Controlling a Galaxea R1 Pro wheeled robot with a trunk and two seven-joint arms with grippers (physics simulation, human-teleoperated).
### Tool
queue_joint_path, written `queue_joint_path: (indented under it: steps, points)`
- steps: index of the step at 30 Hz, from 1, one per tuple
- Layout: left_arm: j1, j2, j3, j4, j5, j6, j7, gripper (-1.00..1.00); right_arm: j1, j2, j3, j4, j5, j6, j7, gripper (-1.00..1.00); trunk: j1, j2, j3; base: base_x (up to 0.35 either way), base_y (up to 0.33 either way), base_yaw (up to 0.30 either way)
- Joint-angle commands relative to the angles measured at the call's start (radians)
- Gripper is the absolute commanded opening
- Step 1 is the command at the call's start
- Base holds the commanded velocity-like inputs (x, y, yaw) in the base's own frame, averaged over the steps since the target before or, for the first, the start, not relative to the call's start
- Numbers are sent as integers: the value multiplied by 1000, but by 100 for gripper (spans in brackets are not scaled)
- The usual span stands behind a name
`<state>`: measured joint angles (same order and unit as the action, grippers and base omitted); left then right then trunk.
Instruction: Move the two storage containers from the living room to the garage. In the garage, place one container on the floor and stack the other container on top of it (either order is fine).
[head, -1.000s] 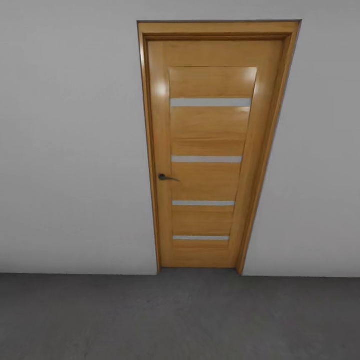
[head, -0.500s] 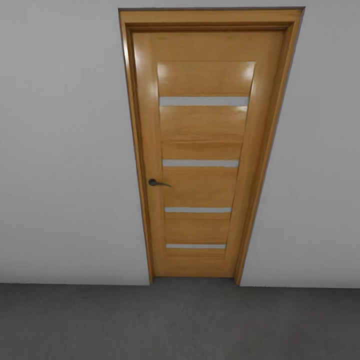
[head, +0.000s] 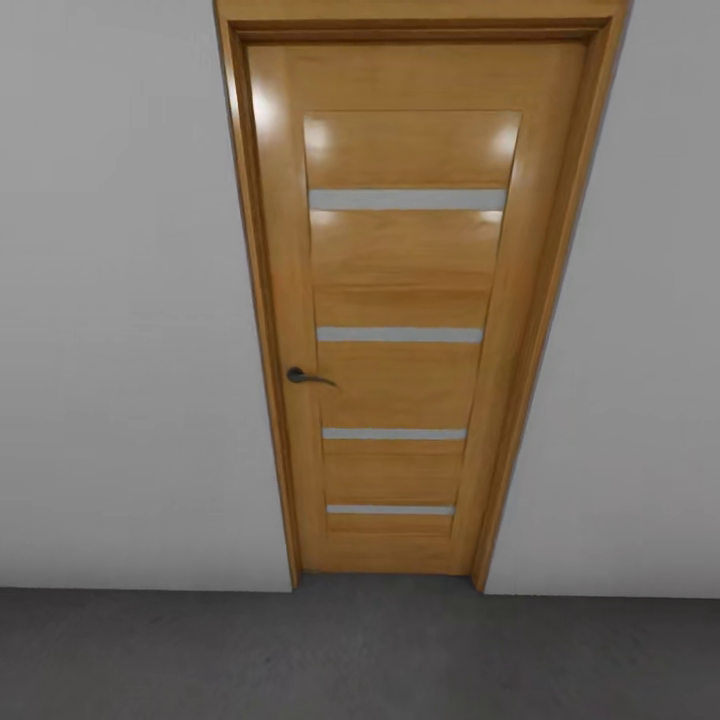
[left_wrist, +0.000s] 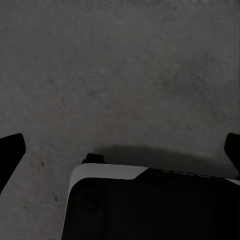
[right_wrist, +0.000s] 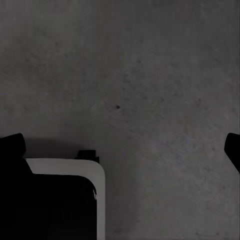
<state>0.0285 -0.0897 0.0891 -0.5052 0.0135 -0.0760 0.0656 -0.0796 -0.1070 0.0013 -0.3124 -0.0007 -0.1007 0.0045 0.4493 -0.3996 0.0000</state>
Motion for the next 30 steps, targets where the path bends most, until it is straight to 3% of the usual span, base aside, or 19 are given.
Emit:
queue_joint_path:
  steps: [1,12,30]
  points:
    - [1,-1,3,-1,1,-2,0,100,0,0,0,1,0,-3,0,100,1,0,0,172,-1,0]
    - [1,-8,4,-1,-3,-72,0,100,0,0,1,2,-3,-3,-1,100,1,0,0,24,0,0]
    - [1,-10,3,-3,2,-71,0,100,0,2,-1,1,2,-2,7,100,1,0,0,0,0,0]
